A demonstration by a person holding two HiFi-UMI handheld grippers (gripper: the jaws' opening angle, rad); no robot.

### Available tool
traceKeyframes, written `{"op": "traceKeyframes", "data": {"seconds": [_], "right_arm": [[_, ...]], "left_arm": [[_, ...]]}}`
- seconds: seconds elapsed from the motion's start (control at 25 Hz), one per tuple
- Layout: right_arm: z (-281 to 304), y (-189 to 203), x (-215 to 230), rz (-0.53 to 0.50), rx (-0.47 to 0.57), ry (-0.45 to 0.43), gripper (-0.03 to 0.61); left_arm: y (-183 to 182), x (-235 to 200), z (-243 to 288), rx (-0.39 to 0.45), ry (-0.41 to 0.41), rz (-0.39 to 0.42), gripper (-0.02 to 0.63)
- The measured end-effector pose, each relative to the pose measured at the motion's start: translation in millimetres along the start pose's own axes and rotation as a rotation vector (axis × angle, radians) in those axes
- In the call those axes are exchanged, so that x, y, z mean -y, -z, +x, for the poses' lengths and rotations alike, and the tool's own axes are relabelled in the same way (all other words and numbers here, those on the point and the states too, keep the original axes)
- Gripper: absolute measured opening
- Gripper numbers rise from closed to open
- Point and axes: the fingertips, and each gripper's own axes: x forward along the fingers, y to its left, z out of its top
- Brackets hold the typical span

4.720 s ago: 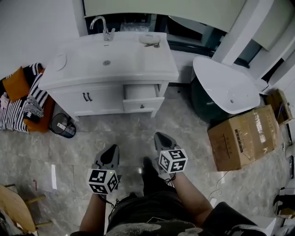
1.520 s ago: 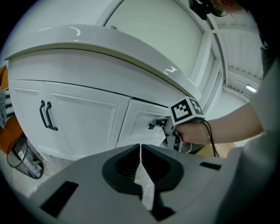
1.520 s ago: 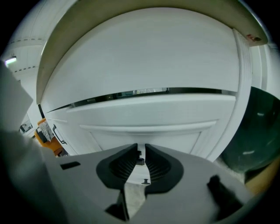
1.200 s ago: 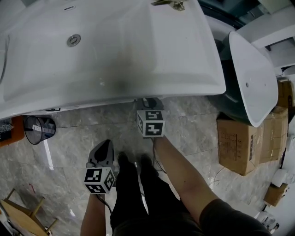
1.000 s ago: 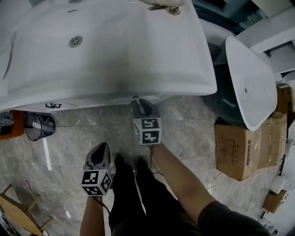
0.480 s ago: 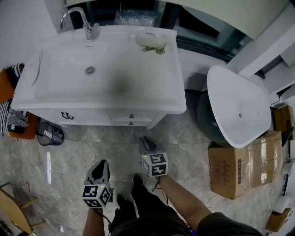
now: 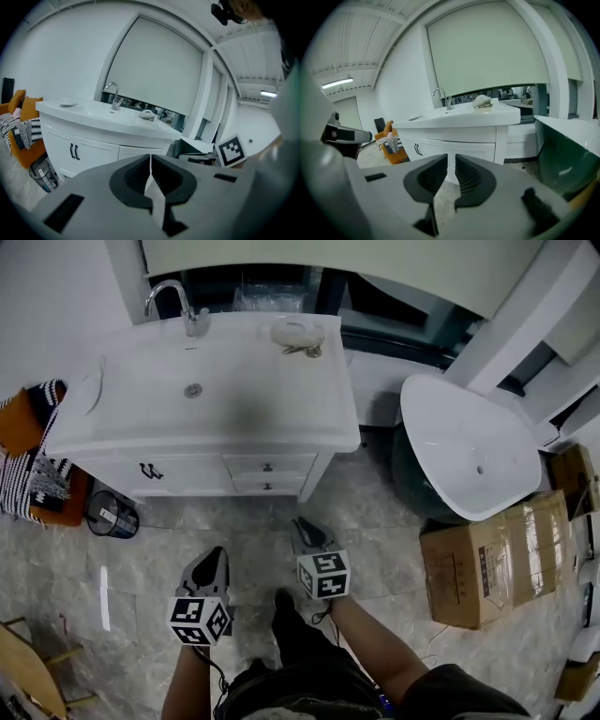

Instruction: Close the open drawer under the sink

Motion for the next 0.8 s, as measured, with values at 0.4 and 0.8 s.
{"op": "traceKeyframes", "data": {"seconds": [0.4, 0.8], "right_arm": [[-122, 7, -47, 0.047, 0.103, 0.099, 0.057], [-229, 25, -128, 0.045, 0.217, 0.123, 0.04]], "left_arm": [[29, 38, -112, 0.029, 0.102, 0.052, 0.02], [56, 60, -229, 0.093, 0.157, 0.104, 0.02]]}}
